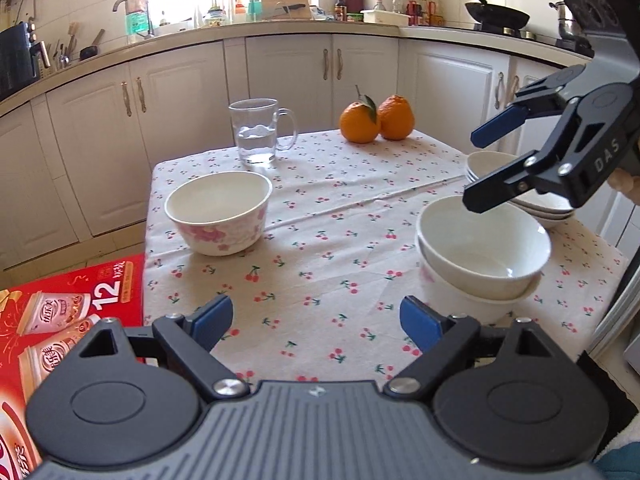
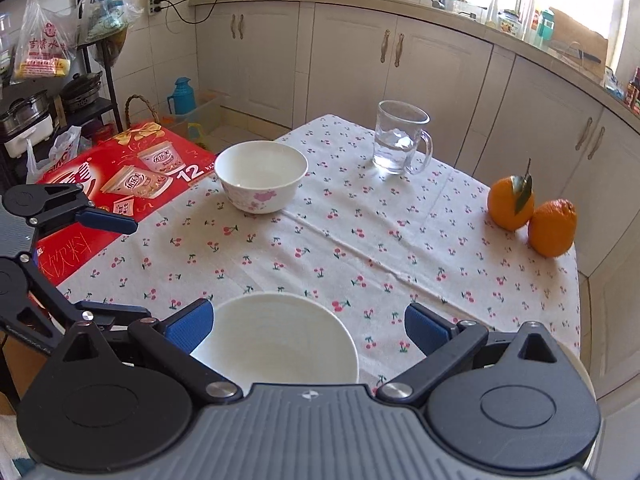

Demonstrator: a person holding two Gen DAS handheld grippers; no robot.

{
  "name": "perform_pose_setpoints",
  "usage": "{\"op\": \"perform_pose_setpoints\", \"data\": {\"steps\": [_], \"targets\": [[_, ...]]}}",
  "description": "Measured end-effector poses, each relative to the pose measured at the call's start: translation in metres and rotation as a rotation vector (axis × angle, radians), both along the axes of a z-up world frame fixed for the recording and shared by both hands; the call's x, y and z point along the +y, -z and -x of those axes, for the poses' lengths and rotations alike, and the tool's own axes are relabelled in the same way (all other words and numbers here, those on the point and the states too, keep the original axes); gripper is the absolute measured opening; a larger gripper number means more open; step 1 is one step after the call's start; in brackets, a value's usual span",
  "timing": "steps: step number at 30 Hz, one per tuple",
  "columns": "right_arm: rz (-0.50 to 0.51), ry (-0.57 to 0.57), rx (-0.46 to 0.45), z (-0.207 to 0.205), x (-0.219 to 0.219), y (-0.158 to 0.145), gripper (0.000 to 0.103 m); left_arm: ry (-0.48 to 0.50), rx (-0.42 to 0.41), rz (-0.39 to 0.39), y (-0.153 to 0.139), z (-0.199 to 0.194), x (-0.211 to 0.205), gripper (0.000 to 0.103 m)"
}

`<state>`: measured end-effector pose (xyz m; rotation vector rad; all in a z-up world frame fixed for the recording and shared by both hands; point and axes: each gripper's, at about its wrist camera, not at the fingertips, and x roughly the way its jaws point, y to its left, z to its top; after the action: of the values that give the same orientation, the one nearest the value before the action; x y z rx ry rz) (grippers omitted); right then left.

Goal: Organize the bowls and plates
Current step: 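Move the right tool to the white pink-flowered bowl, then close the right tool on the rim of the pink-flowered bowl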

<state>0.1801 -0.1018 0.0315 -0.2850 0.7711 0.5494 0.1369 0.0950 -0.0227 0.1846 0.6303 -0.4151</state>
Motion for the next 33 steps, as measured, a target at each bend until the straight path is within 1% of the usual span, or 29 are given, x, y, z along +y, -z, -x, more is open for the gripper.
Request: {"op": "perform_pose_setpoints", "data": {"steps": [8, 13, 20, 26, 32, 33], "targets": [[0.030, -0.118, 0.006, -0.046, 0.045, -0.014, 0.103, -0.088, -0.028, -0.015, 0.006, -0.048, 0.023, 0.091], [0.036, -0.182, 0.046, -0.082, 0.066, -0.014, 0.103, -0.114, -0.024, -0.014, 0.012, -0.077, 0.028, 0.091], [0.047, -0.242, 0.100, -0.126, 0.088, -0.003, 0.103, -0.131, -0.023, -0.013, 0.024, -0.106, 0.024, 0.091], [0.027, -0.272, 0.157, -0.161, 0.102, 0.013, 0.102, -0.135, -0.038, -0.020, 0.032, -0.117, 0.016, 0.090], [0.008, -0.296, 0.190, -0.189, 0.117, 0.027, 0.096, -0.135, -0.042, -0.015, 0.036, -0.124, 0.015, 0.088], [0.006, -0.298, 0.196, -0.193, 0.120, 0.029, 0.092, -0.135, -0.044, -0.015, 0.036, -0.125, 0.014, 0.088]]}}
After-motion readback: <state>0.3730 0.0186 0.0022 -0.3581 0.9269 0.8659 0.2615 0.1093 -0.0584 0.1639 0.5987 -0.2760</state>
